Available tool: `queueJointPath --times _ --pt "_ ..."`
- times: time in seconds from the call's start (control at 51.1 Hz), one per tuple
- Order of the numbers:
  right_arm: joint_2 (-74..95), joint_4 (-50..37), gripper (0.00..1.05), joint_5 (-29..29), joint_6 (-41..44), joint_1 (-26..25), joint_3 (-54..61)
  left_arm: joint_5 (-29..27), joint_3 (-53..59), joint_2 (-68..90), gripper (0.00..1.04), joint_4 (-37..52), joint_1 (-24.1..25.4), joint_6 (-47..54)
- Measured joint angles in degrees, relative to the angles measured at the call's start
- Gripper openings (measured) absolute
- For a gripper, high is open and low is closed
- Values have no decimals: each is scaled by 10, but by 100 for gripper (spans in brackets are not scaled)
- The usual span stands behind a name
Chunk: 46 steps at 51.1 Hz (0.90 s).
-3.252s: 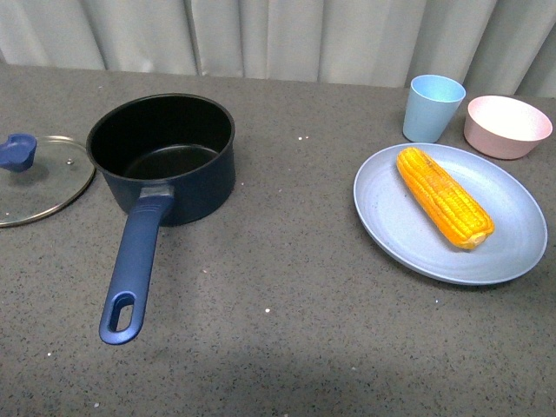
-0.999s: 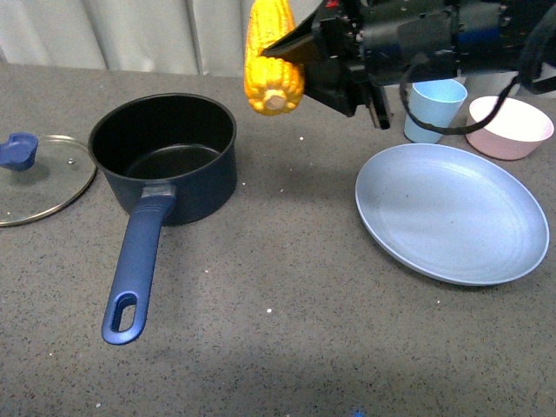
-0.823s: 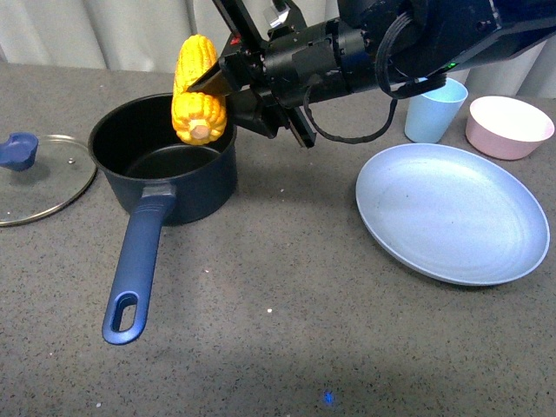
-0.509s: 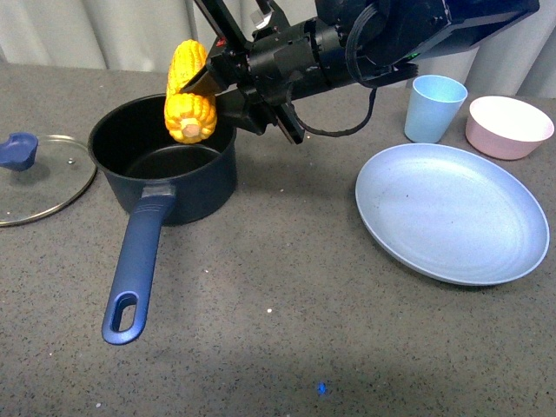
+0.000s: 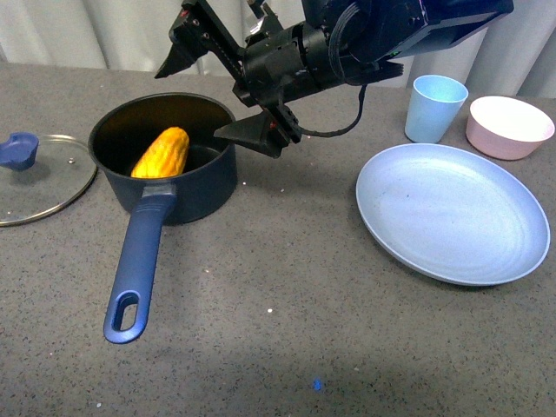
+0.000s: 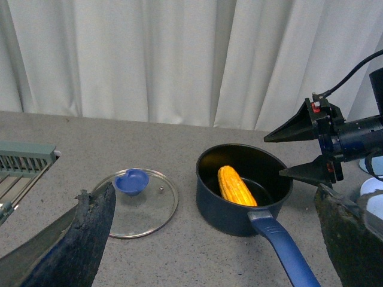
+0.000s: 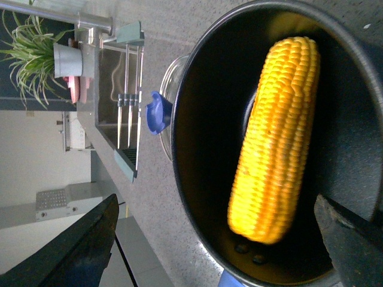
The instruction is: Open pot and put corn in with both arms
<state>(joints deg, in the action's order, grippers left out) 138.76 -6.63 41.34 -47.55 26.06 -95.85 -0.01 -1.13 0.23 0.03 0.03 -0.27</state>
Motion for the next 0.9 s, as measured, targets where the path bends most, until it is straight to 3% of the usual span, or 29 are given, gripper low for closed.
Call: queueJointPath --times 0.372,0.744,0.901 --pt "-67 -53 96 -59 25 -30 74 0 0 0 98 0 0 0" --pt "-253 -184 96 -311 177 -89 301 0 0 0 98 0 0 0" --pt "-324 -207 96 -386 227 -116 392 0 0 0 98 0 0 0"
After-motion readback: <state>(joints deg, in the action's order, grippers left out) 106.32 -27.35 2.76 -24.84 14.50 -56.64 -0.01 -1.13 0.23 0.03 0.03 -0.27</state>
